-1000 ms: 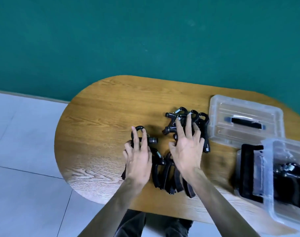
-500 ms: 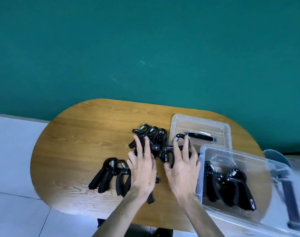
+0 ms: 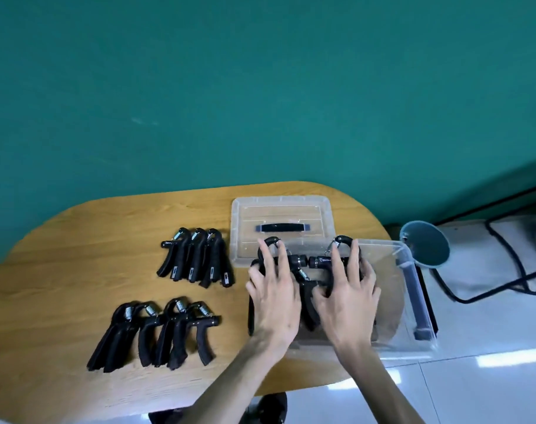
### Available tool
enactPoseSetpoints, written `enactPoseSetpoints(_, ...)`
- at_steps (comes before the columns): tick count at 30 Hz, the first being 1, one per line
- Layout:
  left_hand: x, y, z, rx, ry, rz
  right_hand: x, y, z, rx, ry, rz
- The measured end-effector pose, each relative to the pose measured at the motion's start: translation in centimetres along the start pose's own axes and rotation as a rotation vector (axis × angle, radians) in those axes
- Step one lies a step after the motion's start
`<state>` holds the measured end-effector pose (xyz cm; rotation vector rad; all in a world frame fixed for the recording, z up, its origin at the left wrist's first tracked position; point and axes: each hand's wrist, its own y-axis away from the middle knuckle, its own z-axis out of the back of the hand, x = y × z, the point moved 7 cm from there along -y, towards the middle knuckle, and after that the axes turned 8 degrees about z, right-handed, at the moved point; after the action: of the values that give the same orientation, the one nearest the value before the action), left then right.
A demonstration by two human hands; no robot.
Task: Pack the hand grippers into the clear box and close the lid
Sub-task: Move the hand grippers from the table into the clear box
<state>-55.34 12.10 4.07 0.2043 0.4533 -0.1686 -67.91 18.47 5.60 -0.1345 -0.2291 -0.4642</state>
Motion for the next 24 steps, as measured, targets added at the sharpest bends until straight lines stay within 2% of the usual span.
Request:
enactPoseSetpoints(8,-4.1,1.0,-5.7,0.078,-0.085,-0.044,-7.3,0.7,-1.5,0.099,0.012,-0.074)
enactPoseSetpoints(16,-2.0,0.1,-11.0,0.207,-0.161,0.069,-9.8,-0.6,-6.9,0.324,-0.058,-0.073)
enactPoseSetpoints(24,-0.4,-1.5,-14.8,0.210,-0.218,0.101,-11.3,-1.4,-11.9,0.491,-0.128,-0.054)
